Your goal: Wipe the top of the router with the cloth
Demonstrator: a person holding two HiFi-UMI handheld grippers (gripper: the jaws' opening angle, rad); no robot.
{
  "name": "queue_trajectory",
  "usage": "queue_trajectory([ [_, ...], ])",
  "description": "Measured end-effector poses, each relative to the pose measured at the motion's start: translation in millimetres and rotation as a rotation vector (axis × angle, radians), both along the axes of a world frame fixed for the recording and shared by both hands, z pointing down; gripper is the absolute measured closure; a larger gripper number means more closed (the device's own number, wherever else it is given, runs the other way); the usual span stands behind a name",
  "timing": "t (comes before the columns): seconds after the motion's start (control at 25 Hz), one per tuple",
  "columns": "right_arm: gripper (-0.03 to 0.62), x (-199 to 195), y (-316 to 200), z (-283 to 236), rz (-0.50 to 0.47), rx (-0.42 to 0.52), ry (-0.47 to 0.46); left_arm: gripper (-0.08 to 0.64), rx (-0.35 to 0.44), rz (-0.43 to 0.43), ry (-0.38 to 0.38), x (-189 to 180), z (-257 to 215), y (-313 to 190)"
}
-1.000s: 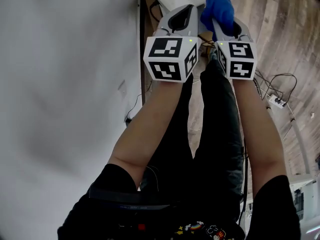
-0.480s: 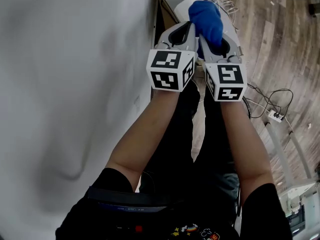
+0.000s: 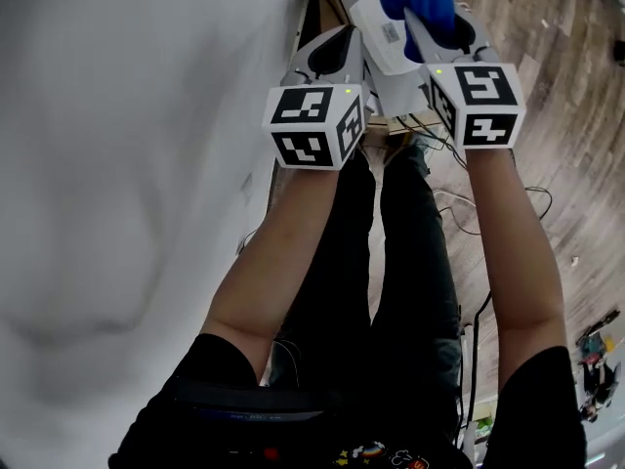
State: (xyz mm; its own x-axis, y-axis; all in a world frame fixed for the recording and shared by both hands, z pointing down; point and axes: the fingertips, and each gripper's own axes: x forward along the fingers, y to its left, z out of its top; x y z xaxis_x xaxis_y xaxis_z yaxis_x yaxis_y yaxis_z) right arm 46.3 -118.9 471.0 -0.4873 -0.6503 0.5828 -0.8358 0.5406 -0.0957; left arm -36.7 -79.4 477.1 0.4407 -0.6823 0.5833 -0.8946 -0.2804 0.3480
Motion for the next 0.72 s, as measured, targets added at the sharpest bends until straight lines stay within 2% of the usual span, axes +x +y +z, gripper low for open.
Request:
queue_trajectory([
  [0.12,0.469,9.4,-5.9,33.1,-0.116,-0.05,0.068,0.56,-0.008,-0.026,0.025,8.5,18.7,-9.7],
  [0.32,0.469,14.1,7.6,98.6,-0.248,-0.144,0.128,0.56,0.004,-0.095,0.066,14.4,59.2,-24.3],
  [0.52,0.469,25.2,4.8,138.8,-0.278,-0.22,0.134,0.56,-0.002,-0.118,0.079,24.6,88.5,-21.2],
  [0.72,0.469,19.5,-8.8,158.9,-0.32,-0.228,0.134,0.56,-0.014,-0.139,0.066,15.6,101.5,-15.9],
])
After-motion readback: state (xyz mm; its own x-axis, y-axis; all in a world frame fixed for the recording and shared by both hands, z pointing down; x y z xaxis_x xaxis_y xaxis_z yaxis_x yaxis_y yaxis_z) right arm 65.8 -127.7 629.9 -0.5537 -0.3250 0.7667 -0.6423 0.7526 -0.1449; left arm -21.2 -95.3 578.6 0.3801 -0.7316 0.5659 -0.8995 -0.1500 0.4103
